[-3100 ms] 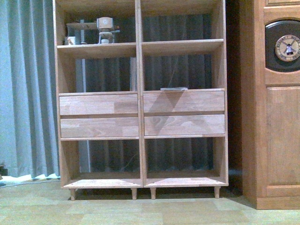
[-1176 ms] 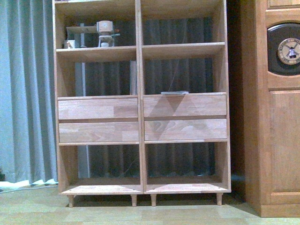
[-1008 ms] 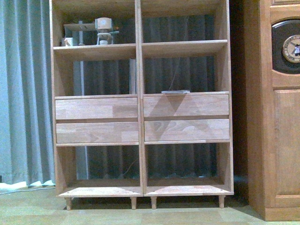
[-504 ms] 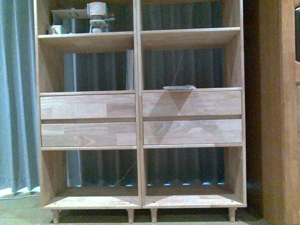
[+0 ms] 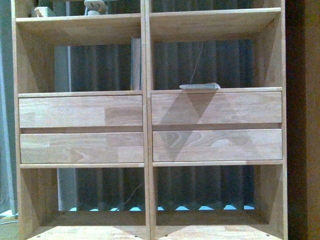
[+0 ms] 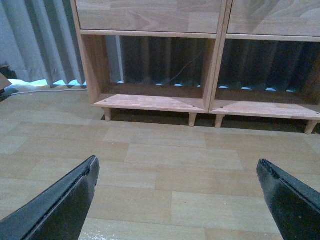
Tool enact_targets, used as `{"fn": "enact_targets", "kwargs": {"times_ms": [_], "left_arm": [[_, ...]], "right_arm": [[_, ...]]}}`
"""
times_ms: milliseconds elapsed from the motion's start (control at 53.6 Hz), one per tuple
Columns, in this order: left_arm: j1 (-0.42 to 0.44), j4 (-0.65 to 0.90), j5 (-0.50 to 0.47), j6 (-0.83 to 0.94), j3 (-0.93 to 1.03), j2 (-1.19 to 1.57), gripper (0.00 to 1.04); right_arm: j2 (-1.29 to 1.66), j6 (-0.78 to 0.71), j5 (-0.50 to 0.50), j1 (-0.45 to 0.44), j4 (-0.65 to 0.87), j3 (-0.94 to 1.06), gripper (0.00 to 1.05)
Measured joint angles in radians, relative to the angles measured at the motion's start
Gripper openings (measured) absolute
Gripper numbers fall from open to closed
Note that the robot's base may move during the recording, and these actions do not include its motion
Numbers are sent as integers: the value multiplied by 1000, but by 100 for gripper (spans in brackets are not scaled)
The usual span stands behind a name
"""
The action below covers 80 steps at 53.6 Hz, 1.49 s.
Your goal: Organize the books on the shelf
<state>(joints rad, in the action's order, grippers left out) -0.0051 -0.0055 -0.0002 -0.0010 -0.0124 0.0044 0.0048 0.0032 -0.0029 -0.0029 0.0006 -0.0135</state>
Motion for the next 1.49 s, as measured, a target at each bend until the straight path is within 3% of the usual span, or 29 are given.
{"fn": "enact_targets", "kwargs": {"times_ms": [1494], "left_arm": [[0,0,0,0,0,-1,97]], "right_arm": [[0,0,0,0,-1,0,98]]}}
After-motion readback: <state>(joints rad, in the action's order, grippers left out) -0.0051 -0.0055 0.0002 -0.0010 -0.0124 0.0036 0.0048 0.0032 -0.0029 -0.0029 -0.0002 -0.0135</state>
